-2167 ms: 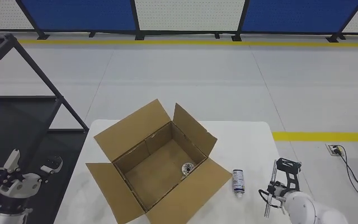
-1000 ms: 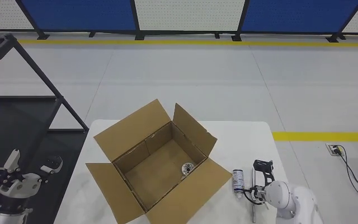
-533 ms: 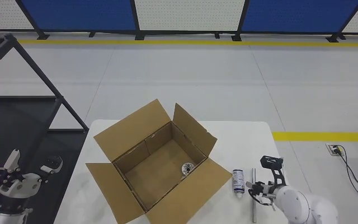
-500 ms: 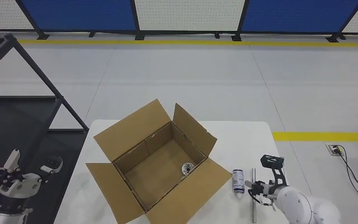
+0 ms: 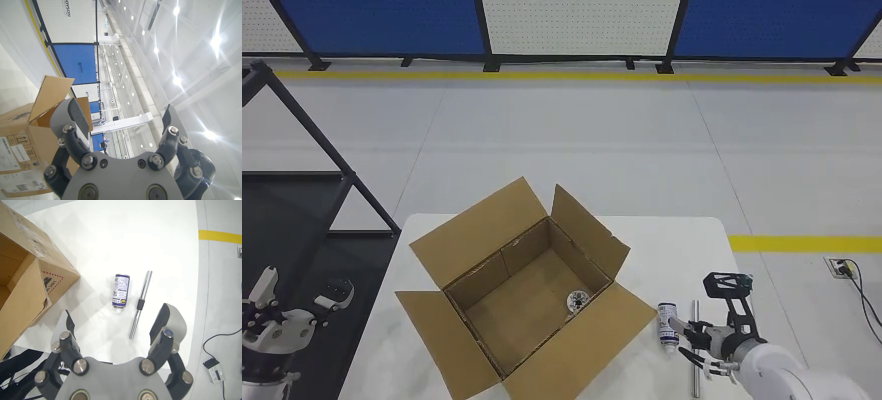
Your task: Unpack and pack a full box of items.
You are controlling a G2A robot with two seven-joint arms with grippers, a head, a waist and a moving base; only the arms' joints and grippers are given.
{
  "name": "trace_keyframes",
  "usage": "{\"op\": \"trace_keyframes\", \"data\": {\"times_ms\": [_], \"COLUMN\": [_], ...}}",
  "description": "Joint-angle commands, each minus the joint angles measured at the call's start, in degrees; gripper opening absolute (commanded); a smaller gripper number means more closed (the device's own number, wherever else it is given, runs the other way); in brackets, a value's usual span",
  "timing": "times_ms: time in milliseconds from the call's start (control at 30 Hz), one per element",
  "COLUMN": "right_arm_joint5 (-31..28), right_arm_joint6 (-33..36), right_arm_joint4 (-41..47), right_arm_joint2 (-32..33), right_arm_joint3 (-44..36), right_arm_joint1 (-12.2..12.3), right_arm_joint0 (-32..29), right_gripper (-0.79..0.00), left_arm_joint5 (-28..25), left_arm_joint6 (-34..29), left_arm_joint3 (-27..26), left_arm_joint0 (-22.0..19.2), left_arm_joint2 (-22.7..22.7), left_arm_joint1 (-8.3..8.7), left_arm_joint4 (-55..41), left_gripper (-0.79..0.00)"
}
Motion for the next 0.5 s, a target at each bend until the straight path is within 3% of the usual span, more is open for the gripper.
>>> {"op": "trace_keyframes", "data": {"times_ms": [0, 200, 367, 467], "right_arm_joint5": [0.0, -0.34, -7.99, -12.62], "right_arm_joint6": [0.0, -0.88, -9.37, -9.6], "right_arm_joint4": [-0.01, 0.21, -0.66, -2.66], "right_arm_joint2": [-0.01, -0.19, -5.54, -10.86], "right_arm_joint3": [-0.05, -0.61, -8.51, -8.51], "right_arm_joint1": [0.0, 0.0, 0.38, 0.59], "right_arm_joint0": [0.0, 0.05, -1.95, 1.34], "right_gripper": [0.0, 0.0, 0.0, 0.0], "left_arm_joint5": [0.0, 0.0, 0.92, 1.48], "left_arm_joint6": [0.0, 0.0, 0.39, -0.01], "left_arm_joint3": [0.0, 0.0, -1.47, -2.14], "left_arm_joint0": [0.0, 0.0, 0.46, 0.66], "left_arm_joint2": [0.0, 0.0, 0.51, 0.9], "left_arm_joint1": [0.0, 0.0, 0.11, 0.17], "left_arm_joint4": [0.0, 0.0, 2.26, 2.63], "left_gripper": [0.0, 0.0, 0.0, 0.0]}}
